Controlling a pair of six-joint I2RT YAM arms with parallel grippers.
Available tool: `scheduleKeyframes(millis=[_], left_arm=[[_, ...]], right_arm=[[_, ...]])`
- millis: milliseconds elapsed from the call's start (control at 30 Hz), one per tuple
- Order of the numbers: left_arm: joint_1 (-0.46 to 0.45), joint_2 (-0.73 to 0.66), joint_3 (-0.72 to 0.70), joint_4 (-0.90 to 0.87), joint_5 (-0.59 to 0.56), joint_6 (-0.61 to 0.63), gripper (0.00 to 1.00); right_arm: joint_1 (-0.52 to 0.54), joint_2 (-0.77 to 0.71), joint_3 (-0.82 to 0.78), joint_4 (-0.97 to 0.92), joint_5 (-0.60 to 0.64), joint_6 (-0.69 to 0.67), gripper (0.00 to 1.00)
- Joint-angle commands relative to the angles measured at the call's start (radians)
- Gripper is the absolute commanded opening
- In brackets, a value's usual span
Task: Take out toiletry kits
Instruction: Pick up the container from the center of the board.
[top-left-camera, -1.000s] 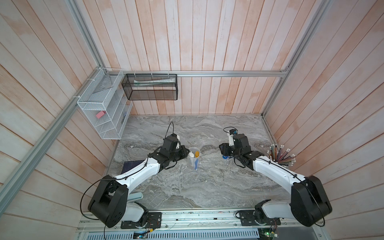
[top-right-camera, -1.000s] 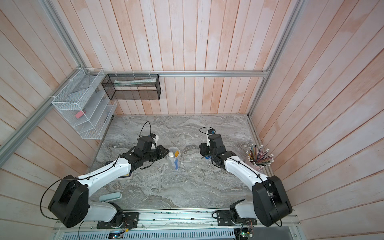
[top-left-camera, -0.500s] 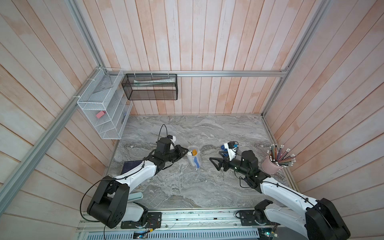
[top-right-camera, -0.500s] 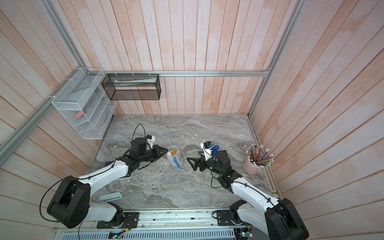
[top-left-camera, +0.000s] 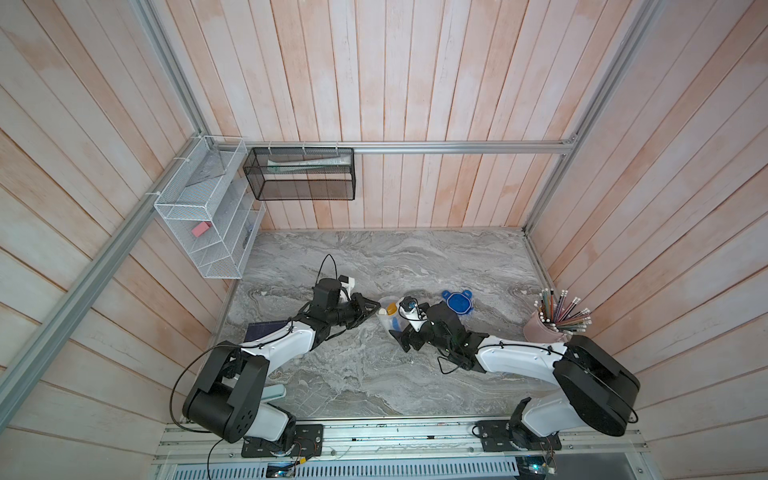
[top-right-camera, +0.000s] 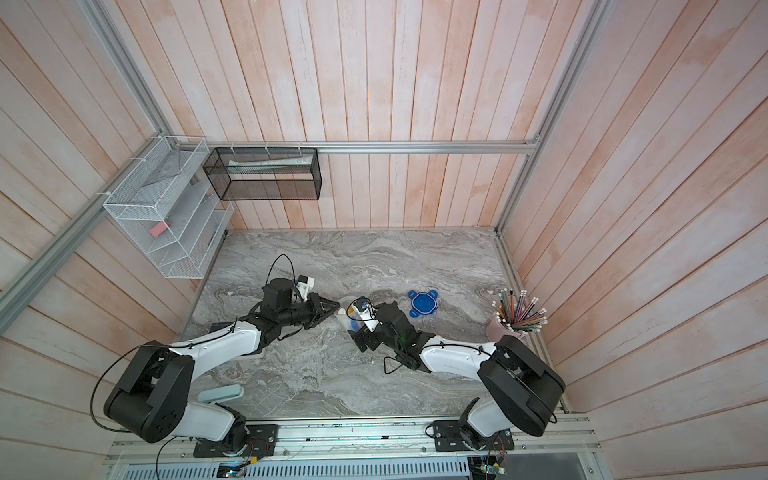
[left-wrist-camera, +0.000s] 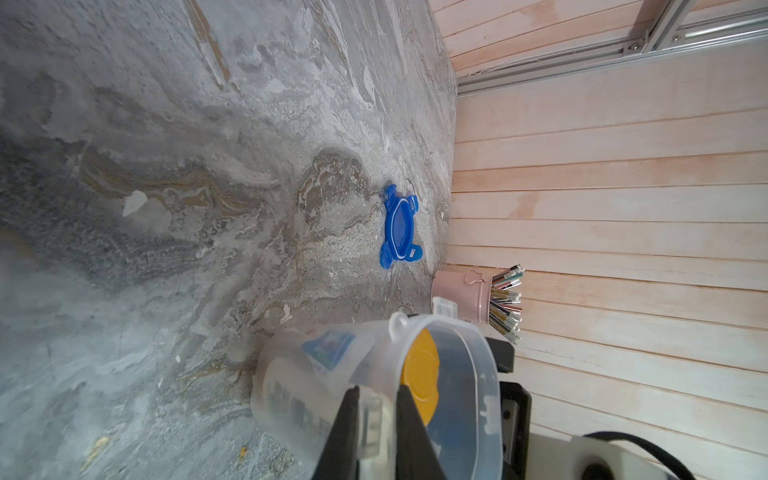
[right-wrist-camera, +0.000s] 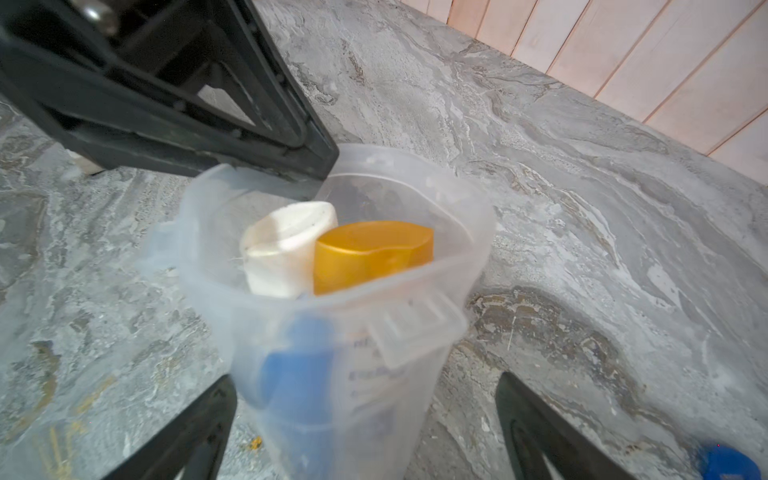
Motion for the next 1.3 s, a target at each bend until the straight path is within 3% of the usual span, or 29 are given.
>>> scheduleKeyframes(millis=[0, 200, 367, 600, 667, 733, 933, 1033, 1267], left_arm=[[0.013, 0.012, -0.012, 0.089, 0.066, -0.021, 0.00], [0.030, 0.043, -0.041, 0.153, 0.110, -0.053, 0.00], [0.039, 0.053, -0.061, 0.177, 0.132, -0.061, 0.00], [0.049, 0.040, -0.063, 0.133, 0.136, -0.044, 0.00], [0.052, 0.035, -0.069, 0.126, 0.138, -0.040, 0.15], [0.055, 0.021, -0.080, 0.119, 0.126, -0.035, 0.38], [0.056, -0.040, -0.092, 0.060, 0.075, -0.008, 0.76], [0.057, -0.078, -0.089, -0.004, 0.022, 0.022, 0.81], [0.059, -0.126, -0.056, -0.161, -0.106, 0.085, 0.81]], right_arm=[[0.003, 0.078, 0.067, 0.011, 0.008, -0.041, 0.97], [0.003, 0.175, 0.074, 0.101, -0.008, -0.016, 0.94], [0.003, 0.221, 0.111, 0.054, 0.001, -0.014, 0.76], [0.003, 0.199, 0.131, -0.053, -0.044, -0.010, 0.63], [0.003, 0.184, 0.136, -0.083, -0.082, 0.010, 0.56], [0.005, 0.162, 0.137, -0.117, -0.129, 0.044, 0.48], [0.030, 0.114, 0.190, -0.364, -0.146, 0.094, 0.19], [0.040, 0.119, 0.271, -0.598, -0.103, 0.136, 0.14], [0.047, 0.193, 0.466, -1.088, -0.077, 0.261, 0.05]])
